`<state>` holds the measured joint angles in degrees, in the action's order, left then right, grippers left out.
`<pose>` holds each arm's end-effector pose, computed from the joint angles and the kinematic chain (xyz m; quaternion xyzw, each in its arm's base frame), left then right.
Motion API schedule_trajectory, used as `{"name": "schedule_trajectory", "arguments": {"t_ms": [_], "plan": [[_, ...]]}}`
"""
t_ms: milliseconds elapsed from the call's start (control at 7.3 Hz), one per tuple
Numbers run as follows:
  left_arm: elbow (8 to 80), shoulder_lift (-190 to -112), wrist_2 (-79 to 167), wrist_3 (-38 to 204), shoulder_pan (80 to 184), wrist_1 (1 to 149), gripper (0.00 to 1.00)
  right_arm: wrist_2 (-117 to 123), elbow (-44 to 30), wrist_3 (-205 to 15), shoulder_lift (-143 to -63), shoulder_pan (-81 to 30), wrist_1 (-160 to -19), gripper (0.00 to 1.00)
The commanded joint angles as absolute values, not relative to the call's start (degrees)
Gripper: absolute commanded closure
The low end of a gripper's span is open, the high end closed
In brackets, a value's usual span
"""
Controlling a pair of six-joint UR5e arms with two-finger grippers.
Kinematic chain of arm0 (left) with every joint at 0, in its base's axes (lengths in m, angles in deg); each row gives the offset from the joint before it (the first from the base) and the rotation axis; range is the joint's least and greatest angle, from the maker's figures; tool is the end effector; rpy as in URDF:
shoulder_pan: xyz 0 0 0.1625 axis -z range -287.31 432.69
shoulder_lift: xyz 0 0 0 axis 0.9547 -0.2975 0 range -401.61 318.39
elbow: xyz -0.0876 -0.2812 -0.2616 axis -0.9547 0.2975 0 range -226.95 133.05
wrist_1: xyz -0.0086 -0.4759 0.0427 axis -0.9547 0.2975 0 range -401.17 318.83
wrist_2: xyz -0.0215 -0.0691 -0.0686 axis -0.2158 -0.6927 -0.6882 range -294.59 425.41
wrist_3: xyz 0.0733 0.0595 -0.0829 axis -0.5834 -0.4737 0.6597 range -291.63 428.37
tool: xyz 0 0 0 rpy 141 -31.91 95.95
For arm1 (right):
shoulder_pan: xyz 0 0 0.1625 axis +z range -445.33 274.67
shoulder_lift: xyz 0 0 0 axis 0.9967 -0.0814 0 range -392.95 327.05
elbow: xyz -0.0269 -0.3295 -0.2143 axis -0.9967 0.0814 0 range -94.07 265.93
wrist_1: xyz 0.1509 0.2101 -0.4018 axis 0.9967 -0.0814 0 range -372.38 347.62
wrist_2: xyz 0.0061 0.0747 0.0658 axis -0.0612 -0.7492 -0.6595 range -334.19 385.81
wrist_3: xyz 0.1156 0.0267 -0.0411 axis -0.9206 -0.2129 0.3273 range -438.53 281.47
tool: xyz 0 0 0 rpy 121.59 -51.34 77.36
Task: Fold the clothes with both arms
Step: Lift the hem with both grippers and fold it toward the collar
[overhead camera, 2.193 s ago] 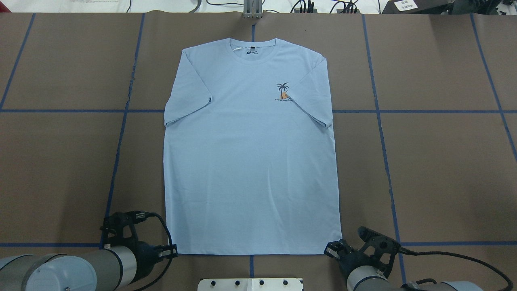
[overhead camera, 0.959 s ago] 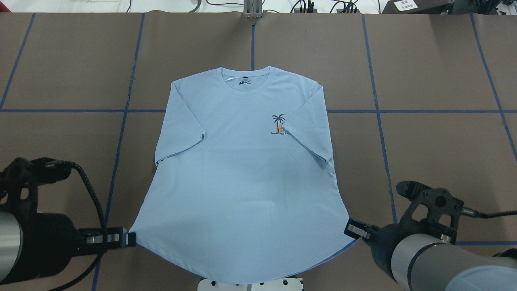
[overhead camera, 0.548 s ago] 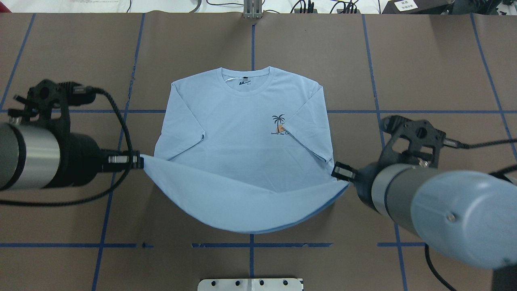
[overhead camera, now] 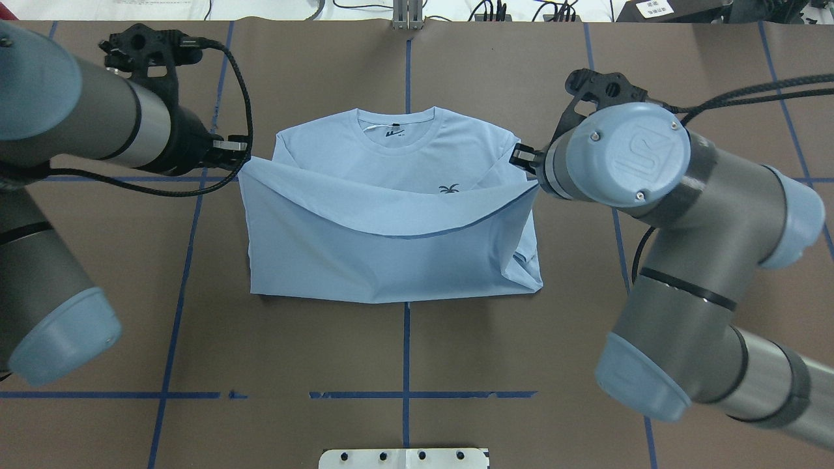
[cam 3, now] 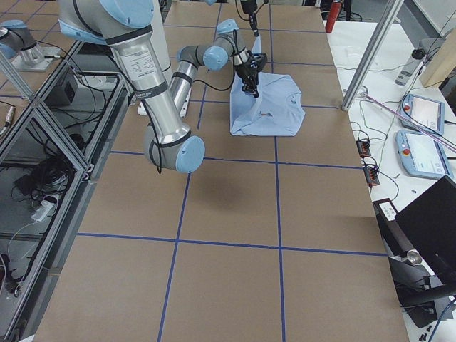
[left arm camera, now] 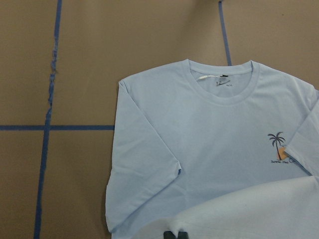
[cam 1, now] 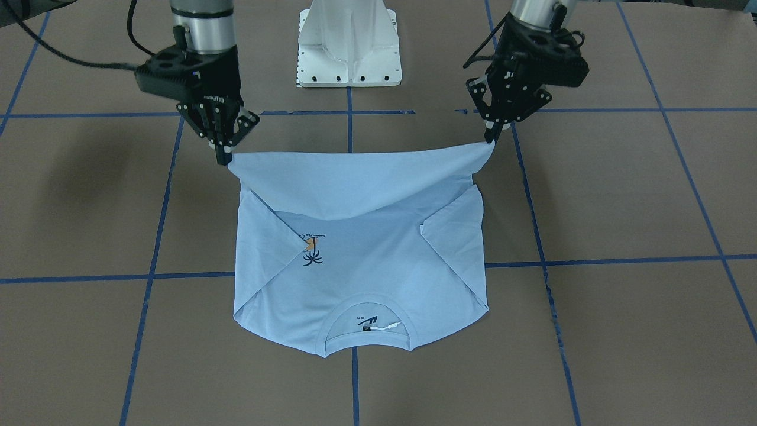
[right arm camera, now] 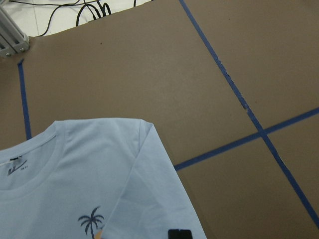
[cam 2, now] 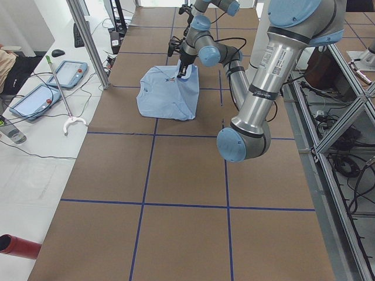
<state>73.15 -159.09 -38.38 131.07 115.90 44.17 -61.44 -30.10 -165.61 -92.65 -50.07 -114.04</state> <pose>0.3557 -0.4761 0.1186 0.1676 0.4233 -0.0700 0.8876 -0.4194 -0.4672 0.1398 0.1452 -0.3518 0.2662 0.8856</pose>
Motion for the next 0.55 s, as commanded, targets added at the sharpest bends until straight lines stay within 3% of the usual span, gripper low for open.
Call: {"name": "schedule_trajectory", "arguments": {"t_ms": [0, 411], "plan": [[61.39, -161.48, -35.32, 130.78, 116.55, 51.69, 1.0, -62.17, -16.09, -163.44, -87.4, -46.75, -106.43, 1.0], [43.28, -166.06, -31.81, 130.69, 116.64, 65.39, 1.0, -62.17, -3.33, -163.43, -84.82, -45.7, -98.11, 1.0]]}}
